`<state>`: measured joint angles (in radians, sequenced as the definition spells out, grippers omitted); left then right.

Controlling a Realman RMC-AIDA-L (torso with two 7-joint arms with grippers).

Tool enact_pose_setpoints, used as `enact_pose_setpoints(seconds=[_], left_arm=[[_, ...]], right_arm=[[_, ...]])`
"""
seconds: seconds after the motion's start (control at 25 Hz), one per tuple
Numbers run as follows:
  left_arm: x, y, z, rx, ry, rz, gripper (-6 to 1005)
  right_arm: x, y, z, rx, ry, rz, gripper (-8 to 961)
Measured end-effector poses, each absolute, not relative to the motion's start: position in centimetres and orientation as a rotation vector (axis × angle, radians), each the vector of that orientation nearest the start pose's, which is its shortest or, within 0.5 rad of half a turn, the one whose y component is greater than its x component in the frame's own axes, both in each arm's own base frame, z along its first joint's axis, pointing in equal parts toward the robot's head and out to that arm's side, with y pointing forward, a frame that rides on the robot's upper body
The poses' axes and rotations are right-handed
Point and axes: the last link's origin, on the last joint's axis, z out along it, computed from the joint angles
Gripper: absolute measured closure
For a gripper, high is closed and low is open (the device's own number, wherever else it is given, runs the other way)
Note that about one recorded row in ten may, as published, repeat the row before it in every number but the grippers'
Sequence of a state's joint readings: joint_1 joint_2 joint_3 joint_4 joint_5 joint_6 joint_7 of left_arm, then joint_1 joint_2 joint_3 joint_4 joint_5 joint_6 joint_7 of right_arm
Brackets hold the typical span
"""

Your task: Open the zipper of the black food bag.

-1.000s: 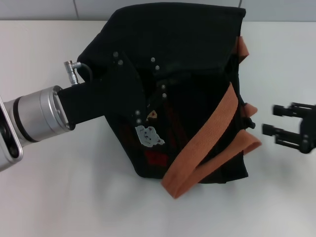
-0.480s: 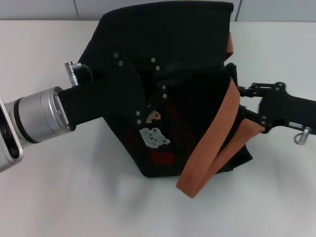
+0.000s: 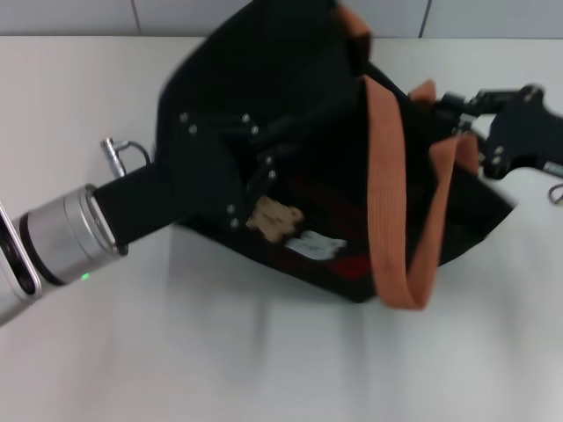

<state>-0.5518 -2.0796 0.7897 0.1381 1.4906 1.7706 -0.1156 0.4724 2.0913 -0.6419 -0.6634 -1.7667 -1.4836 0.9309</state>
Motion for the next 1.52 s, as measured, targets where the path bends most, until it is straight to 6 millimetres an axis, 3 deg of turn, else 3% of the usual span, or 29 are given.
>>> enact_pose_setpoints(seconds=[0.12, 0.4, 0.48, 0.76, 0.96, 1.0, 1.04, 1.12, 1.16, 1.24, 1.28, 1.4, 1.48, 1.52], left_arm=[[-23.7, 27.8, -4.6, -2.231, 0.34, -1.088, 901], [-25.7, 25.5, -6.0, -2.231, 0.105, -1.058, 901], [-26.8, 24.8, -5.9, -2.205, 0.043, -1.024, 870], [-27.8, 23.9, -4.9, -2.166, 0.036, -1.025, 687], [-28.2, 23.1, -3.5, -2.107, 0.044, -1.073, 587], [-28.4, 22.7, -2.6, -2.103, 0.026, -1.119, 567], [-28.4, 22.7, -2.6, -2.103, 0.026, -1.119, 546], [-28.7, 22.4, -1.4, -2.154, -0.04, -1.187, 506], [-28.7, 22.4, -1.4, -2.154, -0.04, -1.187, 429], [-28.8, 22.0, -0.5, -2.297, -0.072, -1.237, 275], [-28.7, 21.7, -0.3, -2.35, -0.066, -1.25, 247], [-28.4, 20.5, 0.1, -2.505, -0.08, -1.295, 165], [-28.4, 20.3, -0.1, -2.555, -0.097, -1.291, 164], [-28.4, 20.0, -0.8, -2.668, -0.143, -1.265, 164]], right_arm=[[26.1, 34.4, 3.6, -2.387, 0.11, 0.773, 790], [25.3, 35.1, 3.9, -2.386, 0.211, 0.841, 882], [25.6, 35.0, 4.3, -2.327, 0.241, 0.893, 828], [26.3, 34.3, 6.1, -2.19, 0.279, 0.999, 662], [27.3, 31.7, 7.3, -2.108, 0.306, 1.14, 566], [27.3, 30.0, 7.3, -2.136, 0.29, 1.205, 547], [27.3, 30.0, 7.3, -2.136, 0.29, 1.205, 528], [27.5, 27.7, 6.9, -2.241, 0.278, 1.247, 489], [27.5, 27.7, 6.9, -2.241, 0.278, 1.247, 443], [27.6, 25.8, 6.0, -2.407, 0.279, 1.24, 350], [27.6, 25.8, 6.0, -2.407, 0.279, 1.24, 304], [27.6, 23.3, 4.4, -2.645, 0.284, 1.213, 227], [27.7, 23.1, 4.1, -2.685, 0.292, 1.203, 196], [27.7, 22.7, 3.6, -2.744, 0.316, 1.178, 180]])
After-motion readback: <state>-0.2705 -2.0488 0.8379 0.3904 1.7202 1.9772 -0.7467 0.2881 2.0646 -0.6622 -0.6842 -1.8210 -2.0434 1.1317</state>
